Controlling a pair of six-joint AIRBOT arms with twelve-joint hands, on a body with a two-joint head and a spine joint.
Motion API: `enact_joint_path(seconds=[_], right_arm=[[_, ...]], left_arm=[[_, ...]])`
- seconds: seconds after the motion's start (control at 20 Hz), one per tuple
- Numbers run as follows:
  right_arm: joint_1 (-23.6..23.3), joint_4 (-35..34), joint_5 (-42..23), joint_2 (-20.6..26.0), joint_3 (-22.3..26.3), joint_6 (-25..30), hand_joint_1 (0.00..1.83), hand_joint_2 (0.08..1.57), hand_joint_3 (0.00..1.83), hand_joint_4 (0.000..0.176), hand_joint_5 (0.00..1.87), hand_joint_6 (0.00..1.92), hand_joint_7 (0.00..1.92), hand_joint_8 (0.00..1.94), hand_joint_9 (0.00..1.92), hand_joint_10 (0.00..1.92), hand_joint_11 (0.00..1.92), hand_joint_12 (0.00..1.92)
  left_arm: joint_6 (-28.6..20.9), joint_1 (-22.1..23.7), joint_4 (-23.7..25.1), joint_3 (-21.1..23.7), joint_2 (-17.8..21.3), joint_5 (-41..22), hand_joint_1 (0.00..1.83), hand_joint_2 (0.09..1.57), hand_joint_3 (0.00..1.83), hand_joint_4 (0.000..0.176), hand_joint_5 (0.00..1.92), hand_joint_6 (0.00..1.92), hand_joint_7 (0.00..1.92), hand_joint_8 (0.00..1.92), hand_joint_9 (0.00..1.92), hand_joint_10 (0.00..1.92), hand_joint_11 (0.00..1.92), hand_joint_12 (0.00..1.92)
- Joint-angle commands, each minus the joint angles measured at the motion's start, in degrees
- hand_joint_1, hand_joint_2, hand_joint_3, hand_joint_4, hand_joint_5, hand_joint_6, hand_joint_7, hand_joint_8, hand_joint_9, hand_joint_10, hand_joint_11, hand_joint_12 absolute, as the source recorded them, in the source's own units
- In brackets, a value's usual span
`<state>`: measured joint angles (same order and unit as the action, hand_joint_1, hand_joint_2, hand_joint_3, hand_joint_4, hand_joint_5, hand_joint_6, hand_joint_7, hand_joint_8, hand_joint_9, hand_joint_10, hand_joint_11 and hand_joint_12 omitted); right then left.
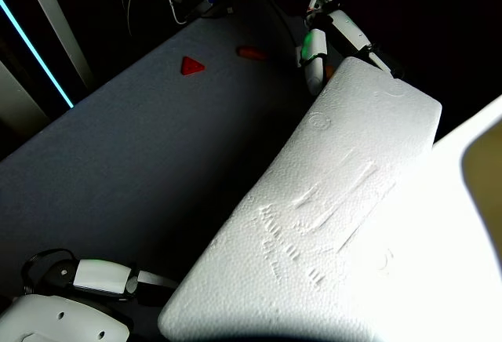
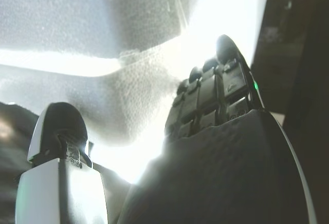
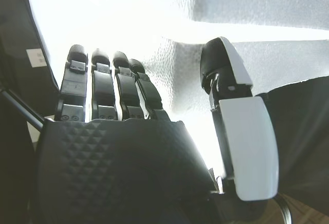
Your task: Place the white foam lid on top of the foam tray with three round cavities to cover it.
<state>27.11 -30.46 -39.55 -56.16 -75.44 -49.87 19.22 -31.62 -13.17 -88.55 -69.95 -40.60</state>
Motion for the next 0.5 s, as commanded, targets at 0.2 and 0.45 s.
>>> enact_joint_path(seconds=[0.2,0.45], right_arm=[[0.00,1.83,-7.07,0.07,-0.08,0.18,0.54,1.26,0.00,0.000,0.00,0.00,0.00,0.00,0.01,0.00,0.03,0.02],[-0.08,2.59,-7.08,0.07,-0.13,0.19,0.60,1.22,0.00,0.000,0.00,0.00,0.04,0.00,0.03,0.00,0.00,0.38]], left_arm=[[-0.28,0.88,0.98,-0.27,0.49,-8.11,0.57,1.10,0.00,0.020,0.01,0.00,0.00,0.00,0.00,0.00,0.00,0.00],[-0.28,1.08,0.69,-0.49,0.56,-8.17,0.51,1.09,0.00,0.013,0.02,0.01,0.00,0.00,0.00,0.00,0.01,0.01]])
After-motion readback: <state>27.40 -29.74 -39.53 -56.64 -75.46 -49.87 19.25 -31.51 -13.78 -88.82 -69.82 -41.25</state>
